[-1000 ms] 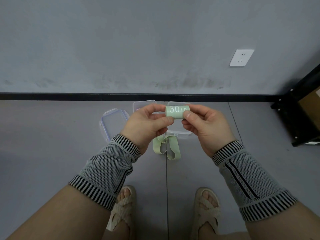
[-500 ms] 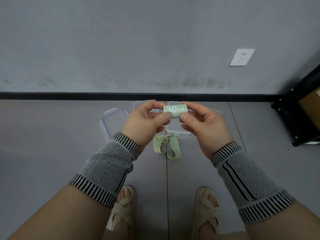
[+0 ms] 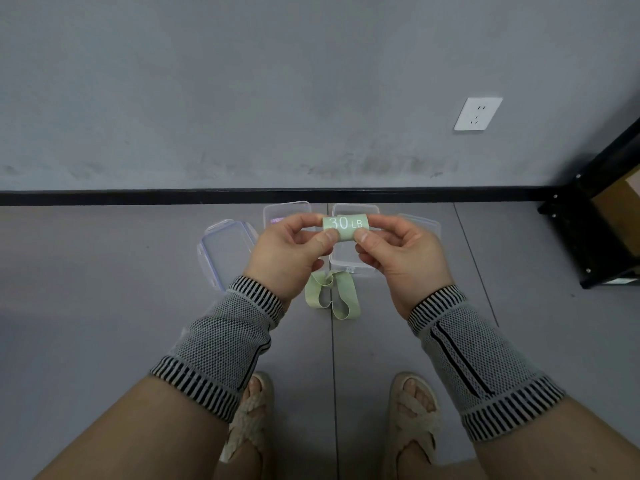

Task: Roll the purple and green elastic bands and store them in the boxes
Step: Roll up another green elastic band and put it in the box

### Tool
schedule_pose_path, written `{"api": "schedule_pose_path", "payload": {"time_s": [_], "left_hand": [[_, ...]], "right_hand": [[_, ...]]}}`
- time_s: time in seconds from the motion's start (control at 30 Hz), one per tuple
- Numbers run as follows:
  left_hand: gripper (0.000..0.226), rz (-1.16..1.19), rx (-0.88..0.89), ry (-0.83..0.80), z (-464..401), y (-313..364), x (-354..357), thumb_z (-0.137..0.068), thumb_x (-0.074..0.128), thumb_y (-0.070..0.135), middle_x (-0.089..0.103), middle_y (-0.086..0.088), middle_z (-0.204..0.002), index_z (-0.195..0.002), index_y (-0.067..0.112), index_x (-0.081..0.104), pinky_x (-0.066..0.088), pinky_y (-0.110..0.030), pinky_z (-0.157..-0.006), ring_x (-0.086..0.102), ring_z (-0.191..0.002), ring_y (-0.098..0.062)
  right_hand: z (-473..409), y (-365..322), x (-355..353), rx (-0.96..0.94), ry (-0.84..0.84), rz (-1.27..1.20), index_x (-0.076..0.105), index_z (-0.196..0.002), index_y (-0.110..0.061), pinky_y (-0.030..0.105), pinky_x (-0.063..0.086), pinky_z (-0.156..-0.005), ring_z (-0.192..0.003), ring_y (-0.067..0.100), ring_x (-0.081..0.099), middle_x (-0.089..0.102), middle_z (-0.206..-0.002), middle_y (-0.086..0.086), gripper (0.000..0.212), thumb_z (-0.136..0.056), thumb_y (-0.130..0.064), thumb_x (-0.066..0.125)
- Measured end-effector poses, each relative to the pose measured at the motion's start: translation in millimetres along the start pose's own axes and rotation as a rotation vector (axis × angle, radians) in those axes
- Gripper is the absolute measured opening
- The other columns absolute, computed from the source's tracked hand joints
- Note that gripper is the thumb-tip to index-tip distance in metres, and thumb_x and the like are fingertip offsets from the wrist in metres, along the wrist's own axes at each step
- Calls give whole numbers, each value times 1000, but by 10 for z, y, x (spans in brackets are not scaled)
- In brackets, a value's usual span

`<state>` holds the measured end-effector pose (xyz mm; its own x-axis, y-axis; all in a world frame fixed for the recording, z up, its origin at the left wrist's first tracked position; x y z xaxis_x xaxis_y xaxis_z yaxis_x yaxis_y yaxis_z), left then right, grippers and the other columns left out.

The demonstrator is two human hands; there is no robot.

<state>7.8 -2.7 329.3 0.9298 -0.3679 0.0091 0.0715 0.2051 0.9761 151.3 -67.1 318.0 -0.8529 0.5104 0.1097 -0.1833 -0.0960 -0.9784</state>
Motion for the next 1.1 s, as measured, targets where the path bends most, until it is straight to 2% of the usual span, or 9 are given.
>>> {"api": "schedule_pose_path", "payload": {"time_s": [0.07, 0.2, 0.37, 0.57, 0.67, 0.87, 1.0, 1.1], "left_hand": [[13, 12, -12, 14, 0, -1, 24, -85, 65, 12, 66, 3, -74, -91, 23, 63, 50, -25, -66, 62, -72, -11], [12, 17, -36, 21, -37, -5, 89, -86, 64, 13, 65, 1, -78, -94, 22, 62, 51, -26, -68, 60, -72, -11], [10, -13, -98, -6, -74, -135, 155, -87, 63, 17, 67, -7, -87, -92, 25, 61, 52, -30, -72, 61, -76, -14], [14, -131, -142, -46, -248, -365, 114, -88, 62, 20, 69, -5, -89, -102, 21, 61, 52, -29, -73, 62, -74, -11], [23, -206, -143, -52, -430, -532, 115, -89, 61, 23, 71, -6, -95, -112, 19, 60, 53, -27, -72, 64, -78, -11], [26, -289, -124, -48, -1108, -955, 174, -89, 60, 26, 71, -1, -91, -115, 21, 61, 53, -26, -71, 65, -77, -10], [29, -331, -149, -51, -1693, -1502, 237, -90, 59, 28, 70, 0, -89, -119, 26, 60, 55, -28, -72, 67, -84, -18], [32, -389, -154, -57, -2041, -1873, 293, -92, 56, 29, 69, 1, -89, -124, 26, 59, 55, -26, -69, 65, -82, -16]], "right_hand": [[-3, 19, -2, 27, 28, -36, 67, -101, -14, 30, 55, -77, -78, 17, 68, 71, -84, 6, 22, -80, -9, 72], [-27, 33, -3, 60, 45, -90, 68, -105, -13, 30, 56, -78, -79, 15, 67, 70, -83, 3, 25, -80, -12, 72], [-65, 102, -85, 96, 74, -109, 70, -93, -18, 29, 56, -77, -76, 16, 66, 70, -82, 6, 16, -81, -7, 70], [-223, 356, -128, 211, 24, 0, 69, -92, -17, 35, 57, -81, -76, 18, 67, 71, -83, 9, 16, -79, -9, 73], [-384, 510, -124, 233, 31, 0, 69, -89, -19, 33, 57, -80, -75, 18, 66, 70, -81, 8, 15, -79, -9, 73], [-991, 954, -173, 238, 45, 31, 69, -95, -15, 30, 58, -77, -73, 16, 67, 71, -80, 7, 17, -79, -9, 73], [-1564, 1505, -270, 264, 62, 85, 67, -96, -18, 33, 59, -76, -75, 19, 68, 72, -80, 7, 19, -79, -11, 74], [-1902, 1930, -327, 298, 95, 103, 66, -96, -18, 32, 58, -77, -77, 19, 69, 71, -81, 6, 21, -78, -11, 74]]}}
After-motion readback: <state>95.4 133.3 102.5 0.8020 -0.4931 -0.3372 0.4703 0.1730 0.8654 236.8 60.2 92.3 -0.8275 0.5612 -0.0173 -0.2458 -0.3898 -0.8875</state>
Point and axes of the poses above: each hand's wrist, its own z-axis away from the middle knuckle, its own x-axis out of the palm, y = z × x, the point moved 6 cm from there along -z, towards the middle knuckle
